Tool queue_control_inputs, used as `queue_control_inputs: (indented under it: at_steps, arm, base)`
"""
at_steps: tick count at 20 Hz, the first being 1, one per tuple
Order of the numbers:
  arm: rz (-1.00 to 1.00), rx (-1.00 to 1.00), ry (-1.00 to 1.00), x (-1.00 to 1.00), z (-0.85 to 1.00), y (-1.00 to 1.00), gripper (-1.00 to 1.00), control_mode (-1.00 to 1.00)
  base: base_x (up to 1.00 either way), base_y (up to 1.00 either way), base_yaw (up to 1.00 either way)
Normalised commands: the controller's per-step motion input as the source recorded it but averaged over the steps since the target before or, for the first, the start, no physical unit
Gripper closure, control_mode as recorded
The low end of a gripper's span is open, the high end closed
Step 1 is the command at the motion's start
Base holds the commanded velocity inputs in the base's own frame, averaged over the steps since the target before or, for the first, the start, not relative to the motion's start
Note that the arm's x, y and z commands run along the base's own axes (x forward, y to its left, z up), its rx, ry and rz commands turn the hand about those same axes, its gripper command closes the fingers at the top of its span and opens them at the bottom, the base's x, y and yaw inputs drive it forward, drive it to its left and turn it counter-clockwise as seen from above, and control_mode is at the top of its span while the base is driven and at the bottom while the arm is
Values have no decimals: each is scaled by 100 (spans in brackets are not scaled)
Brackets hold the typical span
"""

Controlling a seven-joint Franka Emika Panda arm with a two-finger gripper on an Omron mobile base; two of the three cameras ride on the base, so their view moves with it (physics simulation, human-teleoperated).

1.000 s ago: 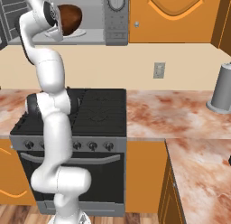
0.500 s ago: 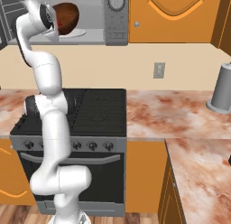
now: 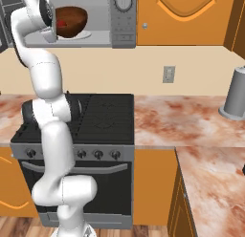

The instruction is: Pick the tomato from the sink and place it in the bowl. Then pick the bowl and place it in the microwave. Then close the microwave door and press the start button.

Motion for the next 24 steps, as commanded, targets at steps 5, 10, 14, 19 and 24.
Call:
queue_control_inputs:
  at_steps: [5,10,14,19,24]
  arm:
    - [0,12,0,-100,15,0,-100,-100]
    - [0,10,0,-100,-5,0,-100,-100]
    - [0,7,0,-100,-31,0,-100,-100]
    - [0,6,0,-100,-33,0,-100,-100]
    - [0,4,0,-100,-27,-4,-100,-100]
  base:
    - [0,0,0]
    - [0,0,0]
    - [0,0,0]
    - [0,0,0]
    - [0,0,0]
